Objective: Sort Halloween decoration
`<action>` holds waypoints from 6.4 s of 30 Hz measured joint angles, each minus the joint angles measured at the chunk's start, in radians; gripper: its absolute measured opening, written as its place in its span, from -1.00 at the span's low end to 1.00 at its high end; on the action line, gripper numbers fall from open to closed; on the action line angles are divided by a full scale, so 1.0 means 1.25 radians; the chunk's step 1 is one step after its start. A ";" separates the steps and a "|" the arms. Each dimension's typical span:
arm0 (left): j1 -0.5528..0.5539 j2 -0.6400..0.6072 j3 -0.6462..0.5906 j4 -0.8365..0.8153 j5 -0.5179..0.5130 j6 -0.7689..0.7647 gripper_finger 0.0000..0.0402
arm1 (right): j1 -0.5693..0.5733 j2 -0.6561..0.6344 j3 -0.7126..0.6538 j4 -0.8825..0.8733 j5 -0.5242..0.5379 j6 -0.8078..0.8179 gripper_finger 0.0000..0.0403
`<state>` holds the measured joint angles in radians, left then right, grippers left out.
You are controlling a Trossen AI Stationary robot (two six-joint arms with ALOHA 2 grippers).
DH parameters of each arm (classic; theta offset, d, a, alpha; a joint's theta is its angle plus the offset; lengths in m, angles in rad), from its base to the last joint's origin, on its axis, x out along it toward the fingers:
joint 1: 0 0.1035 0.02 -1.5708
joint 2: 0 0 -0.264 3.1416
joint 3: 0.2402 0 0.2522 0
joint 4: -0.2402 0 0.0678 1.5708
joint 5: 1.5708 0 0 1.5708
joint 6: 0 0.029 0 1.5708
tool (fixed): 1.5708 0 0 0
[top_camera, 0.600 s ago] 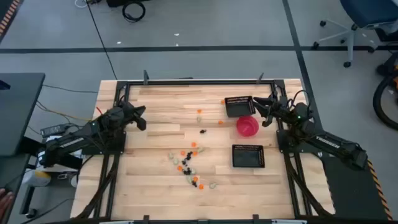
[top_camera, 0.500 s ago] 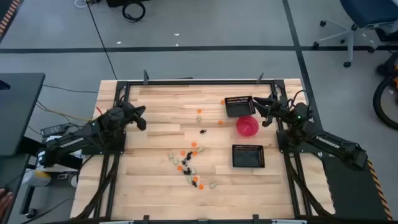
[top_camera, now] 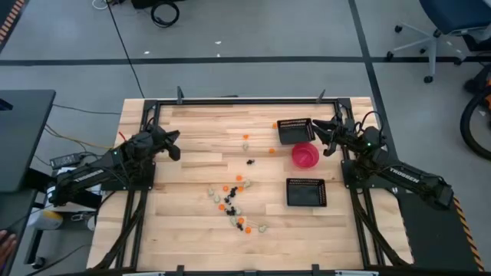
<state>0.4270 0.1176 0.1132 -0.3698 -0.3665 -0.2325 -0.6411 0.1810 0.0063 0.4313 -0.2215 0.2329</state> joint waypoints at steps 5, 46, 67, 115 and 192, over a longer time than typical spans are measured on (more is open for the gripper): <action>0.000 0.000 0.000 0.000 0.000 0.000 -0.93 | 0.000 0.000 0.000 0.000 0.000 0.000 -0.38; 0.000 0.000 0.000 0.000 0.000 0.000 -0.93 | 0.000 0.000 0.000 0.000 0.000 0.000 -0.38; 0.000 0.000 -0.002 0.138 0.001 -0.231 -0.93 | 0.000 0.000 0.000 0.000 0.000 0.000 -0.38; 0.002 0.095 0.016 0.548 0.458 -0.073 -0.93 | 0.187 0.460 0.301 -0.020 0.079 0.066 -0.38; 0.074 0.483 0.309 0.567 0.395 0.246 -0.04 | 0.322 1.451 0.936 -0.386 0.280 -0.168 -0.10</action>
<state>0.5198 0.7208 0.4990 0.3387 0.1272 0.0744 -0.2382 1.9953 1.1763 -0.0509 0.1282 0.0223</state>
